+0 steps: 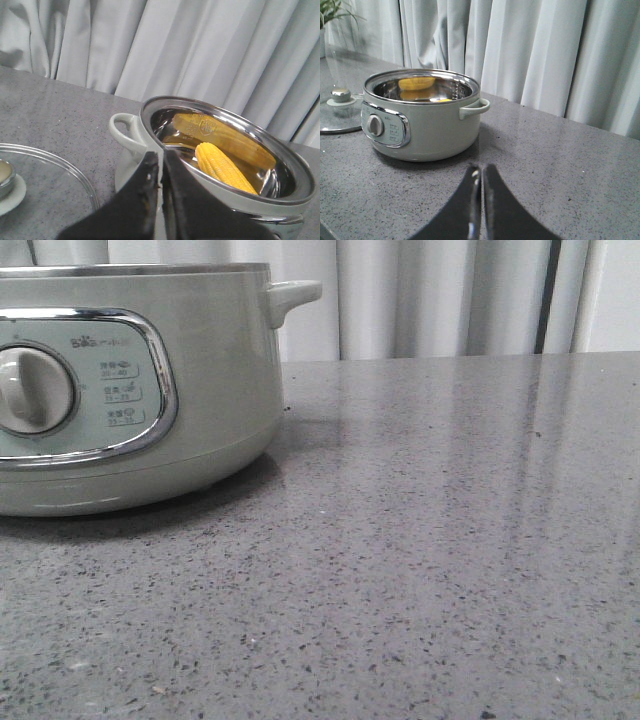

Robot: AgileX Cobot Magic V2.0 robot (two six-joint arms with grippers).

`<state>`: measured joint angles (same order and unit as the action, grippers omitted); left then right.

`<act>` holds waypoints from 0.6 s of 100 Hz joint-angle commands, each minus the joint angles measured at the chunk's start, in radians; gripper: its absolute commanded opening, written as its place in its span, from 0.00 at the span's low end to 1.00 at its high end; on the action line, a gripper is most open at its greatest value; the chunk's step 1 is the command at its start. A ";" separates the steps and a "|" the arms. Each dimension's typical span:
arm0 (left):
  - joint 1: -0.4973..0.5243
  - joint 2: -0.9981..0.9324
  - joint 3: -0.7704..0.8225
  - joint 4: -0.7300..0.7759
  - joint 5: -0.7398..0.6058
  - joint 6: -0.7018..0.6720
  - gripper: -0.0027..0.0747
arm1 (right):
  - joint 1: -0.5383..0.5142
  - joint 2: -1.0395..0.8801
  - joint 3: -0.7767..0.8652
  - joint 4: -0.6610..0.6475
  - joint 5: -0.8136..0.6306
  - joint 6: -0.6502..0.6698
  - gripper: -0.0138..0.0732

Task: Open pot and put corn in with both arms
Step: 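Lower the corn into the pot and open the right gripper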

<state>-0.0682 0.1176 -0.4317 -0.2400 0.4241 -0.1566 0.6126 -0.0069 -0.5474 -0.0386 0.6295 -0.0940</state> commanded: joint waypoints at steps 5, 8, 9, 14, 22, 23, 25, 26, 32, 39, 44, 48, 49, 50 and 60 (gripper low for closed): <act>-0.008 0.012 -0.021 -0.018 -0.075 0.001 0.01 | -0.005 -0.012 0.006 -0.032 -0.074 -0.011 0.11; -0.008 0.012 -0.021 -0.018 -0.073 0.001 0.01 | -0.005 -0.005 0.014 -0.029 -0.074 -0.011 0.11; -0.008 0.012 -0.021 -0.018 -0.073 0.001 0.01 | -0.005 -0.005 0.014 -0.029 -0.074 -0.011 0.11; -0.008 0.012 -0.021 -0.018 -0.073 0.001 0.01 | -0.005 0.001 0.021 -0.029 -0.073 -0.011 0.11; -0.008 0.012 -0.021 -0.018 -0.073 0.001 0.01 | -0.005 0.001 0.038 -0.029 -0.075 -0.011 0.11; -0.008 0.012 -0.021 -0.018 -0.073 0.001 0.01 | -0.005 0.001 0.040 -0.029 -0.075 -0.011 0.11; -0.008 0.012 -0.021 -0.018 -0.073 0.001 0.01 | -0.005 0.001 0.045 -0.029 -0.075 -0.011 0.11; -0.008 0.012 -0.021 -0.018 -0.073 0.001 0.01 | -0.005 0.001 0.045 -0.029 -0.075 -0.011 0.11; -0.008 0.012 -0.021 -0.018 -0.073 0.001 0.01 | -0.005 0.001 0.055 -0.029 -0.072 -0.011 0.11; -0.008 0.012 -0.021 -0.018 -0.073 0.001 0.01 | -0.005 0.001 0.064 -0.029 -0.074 -0.011 0.11; -0.008 0.012 -0.020 -0.018 -0.073 0.001 0.01 | -0.005 0.001 0.064 -0.029 -0.066 -0.011 0.11; -0.008 0.012 -0.018 -0.016 -0.073 0.001 0.01 | -0.005 0.001 0.064 -0.029 -0.066 -0.011 0.11; -0.006 0.012 -0.016 -0.016 -0.073 0.001 0.01 | -0.005 0.001 0.064 -0.029 -0.066 -0.011 0.11; -0.006 0.012 -0.016 -0.016 -0.073 0.001 0.01 | -0.005 0.001 0.064 -0.029 -0.066 -0.011 0.11; -0.006 0.012 -0.001 -0.008 -0.085 0.004 0.01 | -0.005 0.001 0.064 -0.029 -0.066 -0.011 0.11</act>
<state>-0.0682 0.1176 -0.4198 -0.2435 0.4258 -0.1566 0.6126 -0.0136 -0.4635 -0.0515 0.6373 -0.0940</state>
